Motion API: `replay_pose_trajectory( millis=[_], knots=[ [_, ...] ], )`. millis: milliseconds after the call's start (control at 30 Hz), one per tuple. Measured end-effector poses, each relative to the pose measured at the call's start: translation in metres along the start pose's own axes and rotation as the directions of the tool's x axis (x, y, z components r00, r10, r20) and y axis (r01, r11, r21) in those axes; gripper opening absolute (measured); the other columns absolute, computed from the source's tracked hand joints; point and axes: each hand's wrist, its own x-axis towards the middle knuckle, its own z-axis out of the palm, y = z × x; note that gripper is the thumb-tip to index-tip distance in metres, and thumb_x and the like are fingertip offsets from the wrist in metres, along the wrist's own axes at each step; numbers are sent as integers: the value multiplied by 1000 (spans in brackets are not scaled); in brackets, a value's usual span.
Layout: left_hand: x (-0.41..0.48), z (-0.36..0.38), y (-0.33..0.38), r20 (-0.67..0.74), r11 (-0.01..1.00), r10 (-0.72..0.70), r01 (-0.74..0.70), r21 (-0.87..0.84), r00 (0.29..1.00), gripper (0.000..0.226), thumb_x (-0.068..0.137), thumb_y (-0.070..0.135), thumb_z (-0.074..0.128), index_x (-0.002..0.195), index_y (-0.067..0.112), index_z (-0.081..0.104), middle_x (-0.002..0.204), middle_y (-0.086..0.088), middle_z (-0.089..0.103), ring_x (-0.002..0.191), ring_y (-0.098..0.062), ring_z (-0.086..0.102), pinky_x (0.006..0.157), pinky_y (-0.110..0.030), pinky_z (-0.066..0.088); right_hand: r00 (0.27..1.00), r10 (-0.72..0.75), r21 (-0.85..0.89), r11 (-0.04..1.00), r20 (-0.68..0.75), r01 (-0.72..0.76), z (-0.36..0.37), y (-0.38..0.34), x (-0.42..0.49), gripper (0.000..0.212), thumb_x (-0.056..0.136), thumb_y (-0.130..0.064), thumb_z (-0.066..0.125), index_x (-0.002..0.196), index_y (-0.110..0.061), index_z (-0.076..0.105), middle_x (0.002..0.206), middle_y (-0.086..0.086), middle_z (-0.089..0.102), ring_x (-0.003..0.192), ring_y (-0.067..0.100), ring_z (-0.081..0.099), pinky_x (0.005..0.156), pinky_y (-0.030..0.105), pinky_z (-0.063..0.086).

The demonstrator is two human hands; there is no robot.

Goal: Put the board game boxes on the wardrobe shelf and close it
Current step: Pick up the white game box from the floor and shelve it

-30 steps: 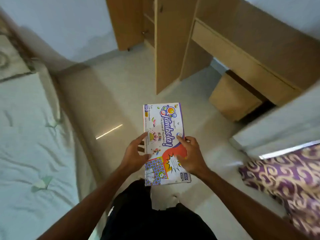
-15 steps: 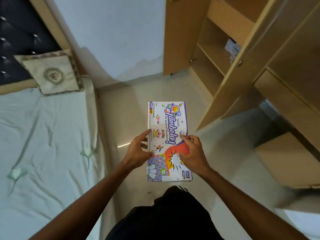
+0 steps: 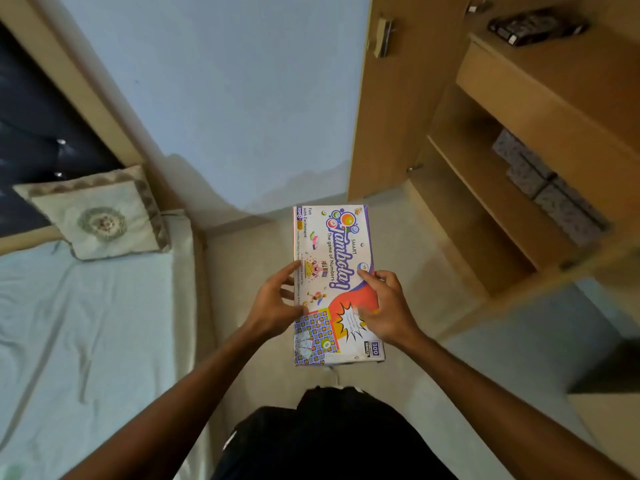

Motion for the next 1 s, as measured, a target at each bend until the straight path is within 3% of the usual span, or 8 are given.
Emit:
replay_pose_trajectory(
  millis=[100, 200, 467, 633, 767, 1000],
  knots=[
    [64, -12, 19, -10, 1000, -5, 5, -10, 1000, 86, 71, 3, 80, 141, 33, 41, 117, 0, 52, 100, -19, 59, 70, -36, 61, 1000, -25, -23, 999, -9, 24, -14, -7, 67, 71, 80, -11, 72, 143, -20, 40, 123, -5, 29, 121, 12, 41, 99, 27, 50],
    [133, -16, 46, 12, 1000, 5, -4, -20, 1000, 83, 73, 4, 79, 141, 33, 40, 117, 2, 51, 102, -20, 58, 66, -28, 59, 998, -29, -9, 1000, -56, 28, -32, -7, 133, 70, 80, -11, 71, 142, -21, 41, 129, -1, 33, 125, 16, 41, 100, 32, 50],
    [326, 11, 122, 184, 992, 94, -108, 69, 978, 87, 72, 8, 81, 145, 28, 37, 122, 0, 51, 104, -18, 57, 58, -16, 50, 974, 112, 28, 994, -197, -108, -104, 23, 280, 72, 79, -13, 74, 143, -22, 40, 132, 2, 35, 120, 17, 47, 93, 31, 54],
    [463, 45, 198, 343, 975, 157, -200, 93, 926, 85, 73, 8, 80, 142, 31, 38, 123, -1, 52, 100, -16, 58, 60, -16, 52, 908, 212, 72, 977, -361, -199, -175, 37, 369, 71, 79, -8, 73, 142, -19, 42, 128, 0, 35, 116, 11, 44, 93, 22, 46],
    [541, 80, 255, 447, 957, 228, -283, 59, 865, 82, 74, 3, 78, 141, 27, 38, 117, 2, 51, 97, -11, 55, 53, -11, 49, 845, 264, 139, 964, -465, -225, -229, 55, 423, 69, 78, -7, 72, 140, -20, 45, 127, -2, 37, 118, 13, 46, 98, 28, 48],
    [660, 166, 348, 588, 922, 314, -386, -3, 745, 79, 73, -3, 74, 139, 21, 37, 106, 18, 48, 91, -3, 53, 61, -12, 52, 765, 280, 149, 960, -580, -239, -333, 115, 506, 65, 77, -8, 74, 137, -14, 49, 134, 6, 40, 124, 22, 47, 100, 32, 49]
  ],
)
